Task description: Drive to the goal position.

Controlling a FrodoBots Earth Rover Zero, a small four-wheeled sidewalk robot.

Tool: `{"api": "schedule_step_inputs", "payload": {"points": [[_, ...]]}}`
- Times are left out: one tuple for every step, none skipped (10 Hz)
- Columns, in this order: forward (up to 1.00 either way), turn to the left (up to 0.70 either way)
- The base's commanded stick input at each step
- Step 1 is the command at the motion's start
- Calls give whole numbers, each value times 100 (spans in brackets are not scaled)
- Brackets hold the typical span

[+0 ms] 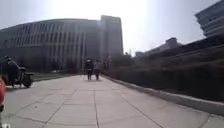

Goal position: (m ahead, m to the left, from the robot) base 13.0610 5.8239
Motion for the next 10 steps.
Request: {"api": "schedule_step_inputs", "payload": {"points": [[70,-1],[70,-1],[70,-1],[70,-1],[70,-1],[70,-1],[70,-1],[70,-1],[70,-1],[70,-1]]}}
